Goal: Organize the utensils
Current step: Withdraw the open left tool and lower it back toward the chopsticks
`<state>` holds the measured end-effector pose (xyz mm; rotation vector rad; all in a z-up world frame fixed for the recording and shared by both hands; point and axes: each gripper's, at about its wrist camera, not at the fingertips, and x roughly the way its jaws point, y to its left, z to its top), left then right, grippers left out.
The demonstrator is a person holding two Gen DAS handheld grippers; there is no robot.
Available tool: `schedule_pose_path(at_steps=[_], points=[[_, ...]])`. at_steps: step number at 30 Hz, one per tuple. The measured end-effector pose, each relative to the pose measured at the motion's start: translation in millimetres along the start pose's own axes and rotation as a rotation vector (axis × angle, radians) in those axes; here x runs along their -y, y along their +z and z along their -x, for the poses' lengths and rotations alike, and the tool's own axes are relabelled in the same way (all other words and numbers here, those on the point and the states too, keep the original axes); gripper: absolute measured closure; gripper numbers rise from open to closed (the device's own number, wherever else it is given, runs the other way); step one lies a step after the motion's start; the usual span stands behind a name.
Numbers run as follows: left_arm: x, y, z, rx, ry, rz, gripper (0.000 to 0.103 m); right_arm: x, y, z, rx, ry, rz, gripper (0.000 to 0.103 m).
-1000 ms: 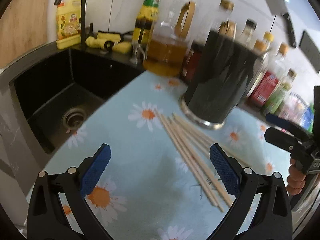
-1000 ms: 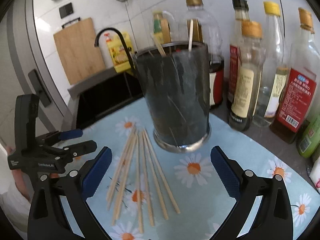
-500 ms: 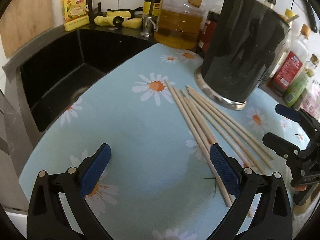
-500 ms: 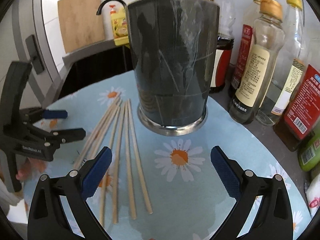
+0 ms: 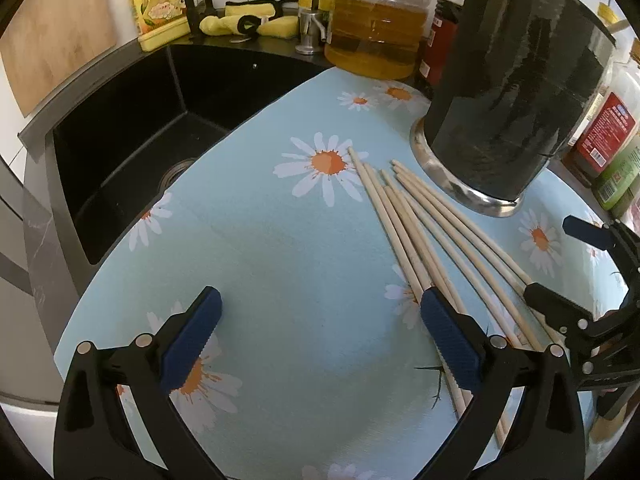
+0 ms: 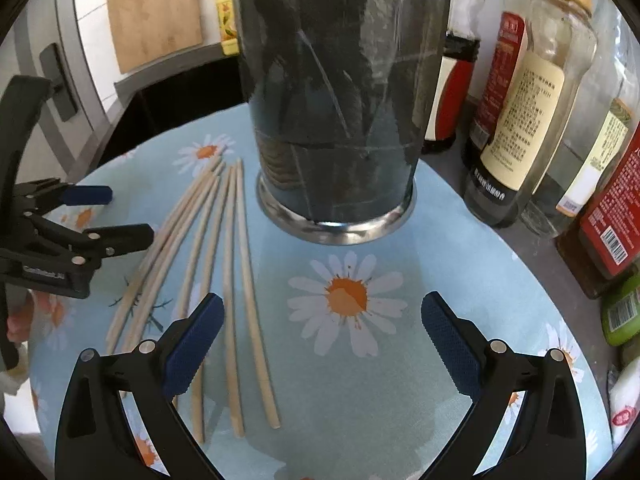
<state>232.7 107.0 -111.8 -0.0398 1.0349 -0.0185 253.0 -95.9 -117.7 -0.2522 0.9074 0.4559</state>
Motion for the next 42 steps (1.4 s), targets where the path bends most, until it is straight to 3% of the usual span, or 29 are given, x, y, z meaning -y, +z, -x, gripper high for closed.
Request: schedule_pose_path(at_steps=[7,15,17,20,24,32,34,36,38,42], points=[[3,9,-4,-0.104,0.013,0.018,0.005,1,3,-4,-0.021,-0.040,-0.018,0.008],[1,21,-11,-0.229,0.008,0.019,0.005,6,13,-11,-0.075,-0.018,-0.030,0.008],[1,22,-12,-0.245,0.006,0.015,0.005,8,17,-12,-0.091,-0.009,-0.024,0.008],[1,24,-13,-0.266,0.012,0.030,0.004,12,24,-4,-0.039,0.028,-0.043,0.008],[-1,33,-19,-0.300,0.028,0.071,0.004,13,30,-9,-0.052,-0.052,-0.013,0.008],[5,37,-31,-0.376,0.063,0.048,0.004,13,40,-19,-0.104,-0.022,0.010,0.008],[5,39,-34,-0.387,0.062,0.046,0.004,9,46,-20,-0.111,-0.055,0.042,0.008],[4,38,-34,-0.389,0.061,0.039,0.004,11,52,-22,-0.124,-0.084,0.054,0.008],[3,35,-33,-0.376,0.056,0.028,0.004,11,53,-23,-0.141,-0.041,0.067,0.008],[-2,32,-32,-0.377,0.054,0.028,0.004,3,55,-24,-0.145,-0.046,0.113,0.008]])
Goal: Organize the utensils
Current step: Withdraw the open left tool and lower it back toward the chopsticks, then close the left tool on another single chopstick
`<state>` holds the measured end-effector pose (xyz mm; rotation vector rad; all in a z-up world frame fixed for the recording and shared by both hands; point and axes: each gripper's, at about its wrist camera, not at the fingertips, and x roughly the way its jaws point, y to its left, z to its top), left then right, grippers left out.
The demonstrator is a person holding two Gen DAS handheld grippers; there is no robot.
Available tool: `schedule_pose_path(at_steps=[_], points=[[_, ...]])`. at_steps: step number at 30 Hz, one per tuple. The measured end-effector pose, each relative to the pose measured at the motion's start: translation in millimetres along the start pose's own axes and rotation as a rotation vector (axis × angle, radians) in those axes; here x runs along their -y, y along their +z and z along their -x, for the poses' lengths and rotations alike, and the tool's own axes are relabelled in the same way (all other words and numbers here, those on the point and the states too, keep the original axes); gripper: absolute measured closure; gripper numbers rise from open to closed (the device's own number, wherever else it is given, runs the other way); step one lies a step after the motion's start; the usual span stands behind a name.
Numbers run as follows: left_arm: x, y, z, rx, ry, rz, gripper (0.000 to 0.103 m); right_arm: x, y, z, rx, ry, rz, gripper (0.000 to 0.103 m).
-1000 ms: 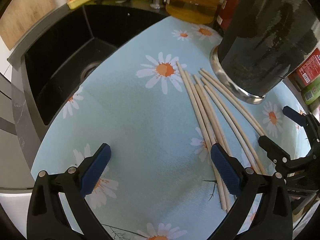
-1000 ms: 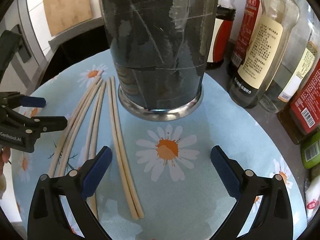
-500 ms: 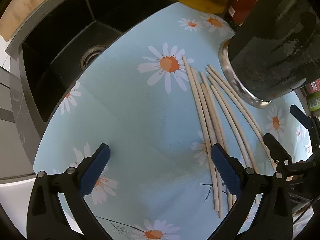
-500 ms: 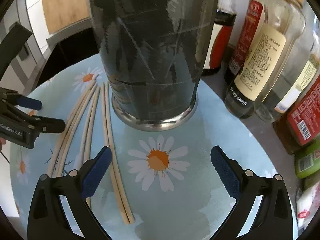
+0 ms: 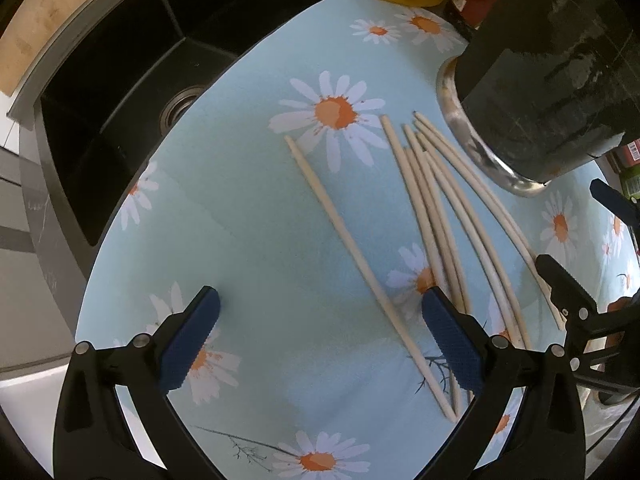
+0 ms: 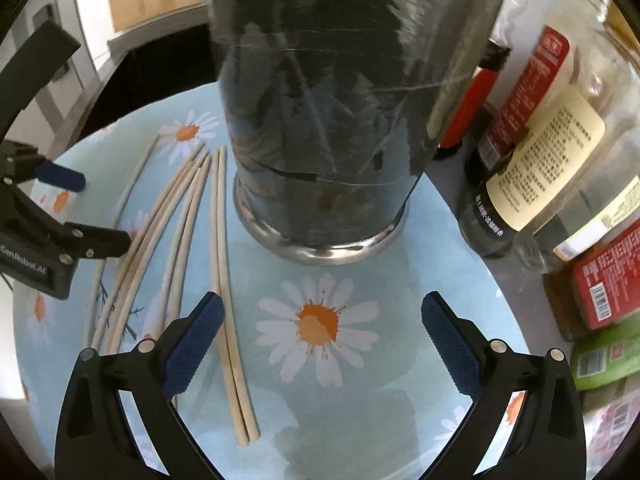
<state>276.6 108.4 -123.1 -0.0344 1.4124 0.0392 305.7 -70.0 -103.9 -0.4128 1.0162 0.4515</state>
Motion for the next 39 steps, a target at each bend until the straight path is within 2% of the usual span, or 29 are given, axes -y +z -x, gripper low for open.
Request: schedule_pose_path(at_steps=[3,5,8,12,15,18,21,27,29,32,34,35,36,37,38,39], points=[[-3,-6,1,0.006,-0.001,0.016,0.004,-8,4,-3,-0.059,0.019,0.022,0.008],[-2,-12,2,0.011,0.000,0.022,0.004,-14,7,-3,-0.068,-0.022,0.041,0.008],[-1,-17,3,0.020,0.001,0.030,0.005,-17,13,-4,-0.082,-0.031,0.056,0.008],[4,-24,7,0.019,-0.005,0.023,0.005,-11,16,4,-0.039,-0.016,0.045,0.009],[6,-26,9,0.028,0.002,0.031,0.006,-9,12,13,0.014,-0.093,0.059,0.009],[10,-32,12,0.039,0.003,0.028,0.009,-9,11,10,0.013,-0.132,0.073,0.009],[11,-35,14,0.048,0.001,0.025,0.011,-7,6,7,-0.020,-0.053,0.045,0.009],[19,-49,24,0.066,-0.005,0.000,0.025,-3,-11,19,-0.013,-0.058,0.089,0.009],[17,-52,27,0.066,-0.010,-0.019,0.032,-7,-24,15,-0.025,-0.074,0.094,0.009],[12,-57,31,0.064,-0.018,-0.040,0.043,-12,-25,13,-0.060,-0.117,0.142,0.009],[9,-60,33,0.064,-0.022,-0.052,0.050,-12,-24,12,-0.067,-0.104,0.138,0.009],[7,-62,34,0.066,-0.024,-0.056,0.055,-11,-25,12,-0.072,-0.093,0.128,0.012],[4,-63,34,0.068,-0.024,-0.060,0.058,-10,-26,13,-0.072,-0.059,0.120,0.020],[1,-65,35,0.070,-0.027,-0.061,0.065,-7,-25,15,-0.077,-0.004,0.110,0.044],[-10,-62,31,0.070,-0.029,-0.055,0.074,-3,-24,16,-0.091,0.071,0.096,0.062],[-15,-63,32,0.067,-0.033,-0.039,0.078,-4,-26,17,-0.097,0.106,0.090,0.067]])
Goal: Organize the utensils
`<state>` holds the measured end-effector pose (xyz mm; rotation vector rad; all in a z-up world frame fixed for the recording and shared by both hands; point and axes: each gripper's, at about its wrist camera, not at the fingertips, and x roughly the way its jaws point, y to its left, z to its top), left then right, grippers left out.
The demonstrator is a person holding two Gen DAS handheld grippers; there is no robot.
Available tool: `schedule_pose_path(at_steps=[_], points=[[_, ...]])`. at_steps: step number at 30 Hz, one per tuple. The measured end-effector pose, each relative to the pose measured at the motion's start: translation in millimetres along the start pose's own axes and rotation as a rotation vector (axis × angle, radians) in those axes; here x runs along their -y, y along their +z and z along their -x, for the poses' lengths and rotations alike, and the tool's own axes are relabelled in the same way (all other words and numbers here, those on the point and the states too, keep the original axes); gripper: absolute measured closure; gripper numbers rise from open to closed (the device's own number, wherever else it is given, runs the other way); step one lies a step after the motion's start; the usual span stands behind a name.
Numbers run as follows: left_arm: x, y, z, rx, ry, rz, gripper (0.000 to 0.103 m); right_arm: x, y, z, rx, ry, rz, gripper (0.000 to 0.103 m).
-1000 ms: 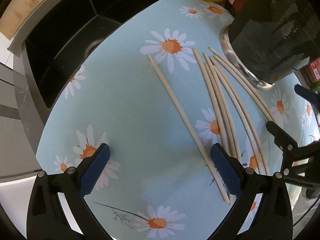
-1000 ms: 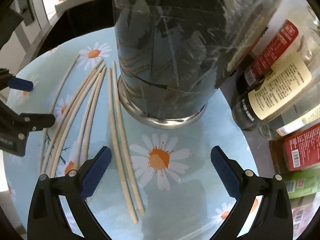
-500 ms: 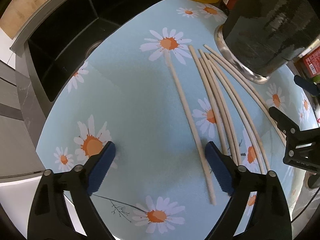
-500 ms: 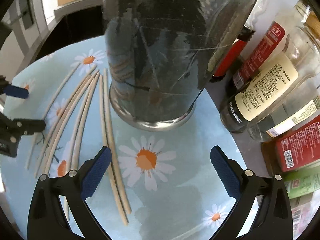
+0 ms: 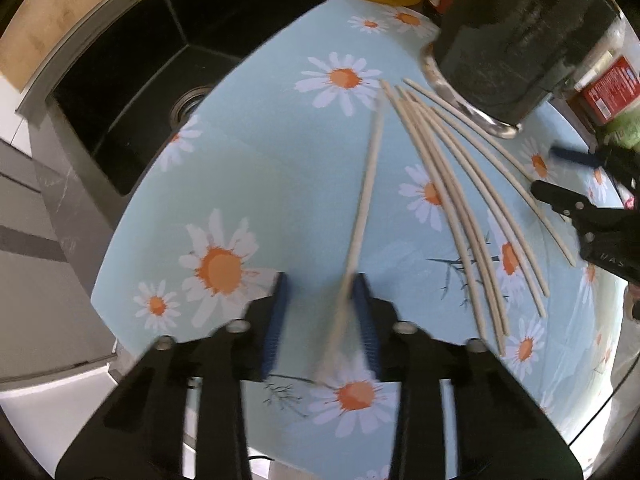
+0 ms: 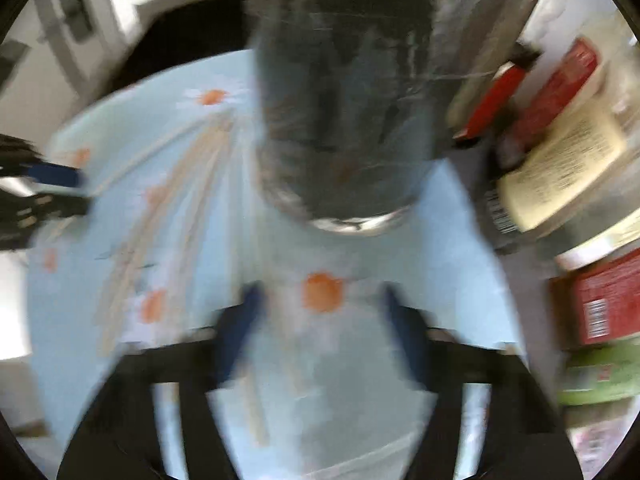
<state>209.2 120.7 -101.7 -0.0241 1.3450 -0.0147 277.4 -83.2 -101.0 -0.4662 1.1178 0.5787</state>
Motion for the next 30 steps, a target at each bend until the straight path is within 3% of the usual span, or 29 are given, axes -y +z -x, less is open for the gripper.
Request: schedule_pose_path(at_steps=[2,5,10,12,18,23,25,26,30], points=[[-10,-1,0,-0.006,-0.012,0.018,0.092,-4,-3,2,0.006,0.021,0.000,0.079],[-20,-5,2,-0.022,-0.047,0.030,0.098,-14,-12,5,0.017,0.049,-0.021,0.097],[-30,-10,2,-0.039,-0.100,0.023,0.098,-14,-25,7,0.025,0.101,-0.061,0.097],[-31,-12,4,-0.040,-0.108,0.015,0.098,-9,-31,12,0.053,0.074,-0.069,0.094],[-30,-12,5,-0.040,-0.090,-0.016,0.098,-1,-15,9,0.035,0.063,-0.061,0.093],[-29,-10,2,-0.051,-0.106,-0.016,0.097,-8,1,2,0.022,0.057,-0.019,0.084],[-31,-6,0,-0.056,-0.106,-0.020,0.096,-8,6,-1,0.005,0.060,-0.026,0.087],[-30,-5,1,-0.057,-0.107,-0.019,0.097,-9,8,-2,0.001,0.058,-0.026,0.095],[-33,-8,1,-0.039,-0.134,-0.021,0.098,-10,4,-2,-0.003,0.087,-0.055,0.097]])
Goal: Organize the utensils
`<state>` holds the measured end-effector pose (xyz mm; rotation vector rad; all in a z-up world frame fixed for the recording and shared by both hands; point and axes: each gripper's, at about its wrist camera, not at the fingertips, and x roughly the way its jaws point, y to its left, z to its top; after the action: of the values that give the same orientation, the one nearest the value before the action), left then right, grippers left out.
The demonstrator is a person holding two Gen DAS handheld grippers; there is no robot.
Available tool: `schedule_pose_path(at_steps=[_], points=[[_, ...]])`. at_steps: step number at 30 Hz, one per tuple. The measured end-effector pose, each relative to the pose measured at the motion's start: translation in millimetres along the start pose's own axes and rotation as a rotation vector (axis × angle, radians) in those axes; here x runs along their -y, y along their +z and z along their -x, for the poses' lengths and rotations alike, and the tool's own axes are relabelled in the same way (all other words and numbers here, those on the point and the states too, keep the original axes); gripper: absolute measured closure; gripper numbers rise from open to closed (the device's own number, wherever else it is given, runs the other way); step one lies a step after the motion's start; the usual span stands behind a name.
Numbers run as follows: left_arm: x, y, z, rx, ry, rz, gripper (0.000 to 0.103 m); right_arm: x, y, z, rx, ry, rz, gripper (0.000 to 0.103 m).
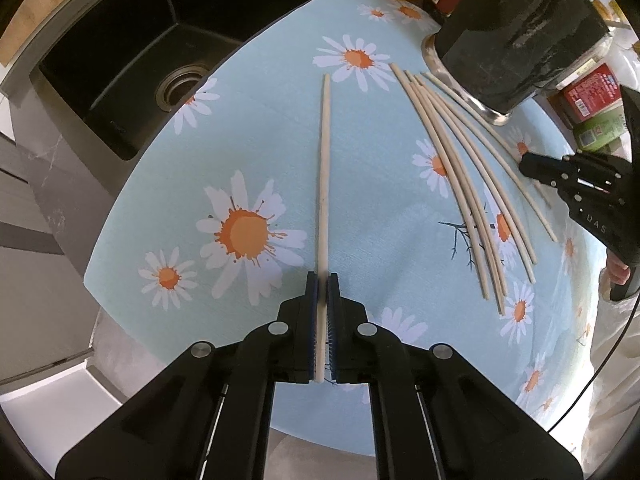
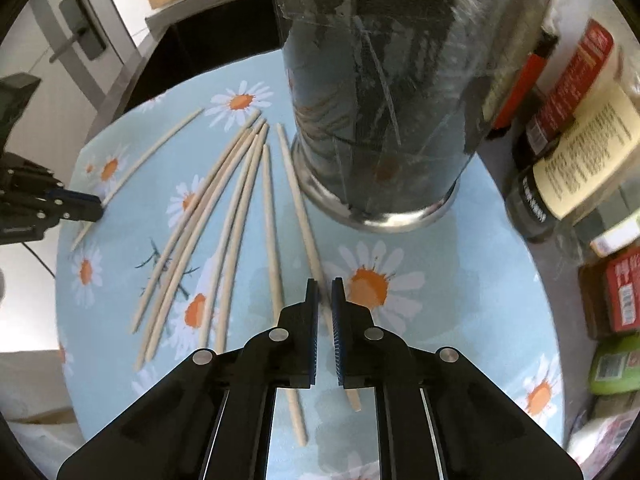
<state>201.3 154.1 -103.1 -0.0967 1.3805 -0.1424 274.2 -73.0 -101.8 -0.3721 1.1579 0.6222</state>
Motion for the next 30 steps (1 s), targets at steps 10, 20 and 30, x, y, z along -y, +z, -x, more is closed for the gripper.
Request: schedule_pose_path(at_steps=[10,20,30], points=[[-9,-22,5,0.001,0.000,-0.027,0.098,12,-57,45,0.121,0.171,-0.146,0.098],[-18,-39,34,0.070,-0.051,-0.030,0.098,7,-96,99,0.266,0.199,-0.229,0.098],[-13,-17,96,0.230,-0.048,-0.094,0.098,-14,-81,159,0.504,0.208,-0.197,0.098]])
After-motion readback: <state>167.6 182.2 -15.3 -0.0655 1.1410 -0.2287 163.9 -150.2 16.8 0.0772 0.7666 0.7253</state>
